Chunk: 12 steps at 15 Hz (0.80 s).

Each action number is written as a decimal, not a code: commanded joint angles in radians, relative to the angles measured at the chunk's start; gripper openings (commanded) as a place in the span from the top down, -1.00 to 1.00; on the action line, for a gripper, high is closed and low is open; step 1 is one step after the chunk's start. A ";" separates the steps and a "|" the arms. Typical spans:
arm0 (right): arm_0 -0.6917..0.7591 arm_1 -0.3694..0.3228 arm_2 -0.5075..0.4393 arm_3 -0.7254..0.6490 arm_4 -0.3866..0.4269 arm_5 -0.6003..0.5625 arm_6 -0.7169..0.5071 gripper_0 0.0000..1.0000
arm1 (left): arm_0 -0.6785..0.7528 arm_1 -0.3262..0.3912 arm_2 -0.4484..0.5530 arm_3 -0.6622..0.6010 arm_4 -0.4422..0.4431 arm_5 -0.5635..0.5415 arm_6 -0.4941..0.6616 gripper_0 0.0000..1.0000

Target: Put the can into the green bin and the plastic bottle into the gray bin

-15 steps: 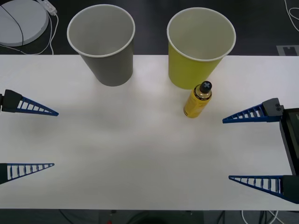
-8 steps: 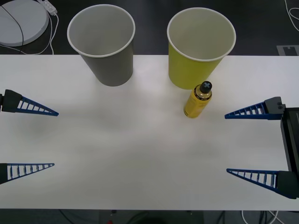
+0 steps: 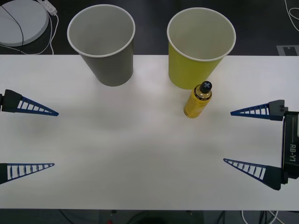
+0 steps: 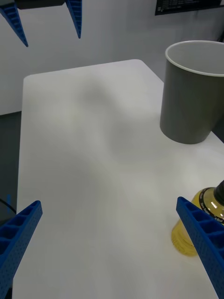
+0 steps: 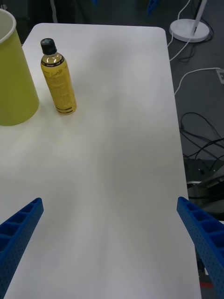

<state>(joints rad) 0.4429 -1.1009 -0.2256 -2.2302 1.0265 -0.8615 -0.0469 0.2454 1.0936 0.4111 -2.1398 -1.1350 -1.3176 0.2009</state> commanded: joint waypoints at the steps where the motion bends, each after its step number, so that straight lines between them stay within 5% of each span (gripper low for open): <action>1: 0.030 0.027 0.011 0.001 0.060 0.058 0.001 -1.00 | 0.000 0.000 0.000 0.000 0.000 0.000 0.000 -1.00; 12: 0.099 0.065 0.270 0.003 0.061 0.622 0.061 -1.00 | 0.000 0.000 0.000 0.000 0.000 0.000 0.000 -1.00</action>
<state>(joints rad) 0.5385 -1.0428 0.0380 -2.2285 1.0876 -0.2679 0.0102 0.2454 1.0937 0.4111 -2.1398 -1.1350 -1.3176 0.2009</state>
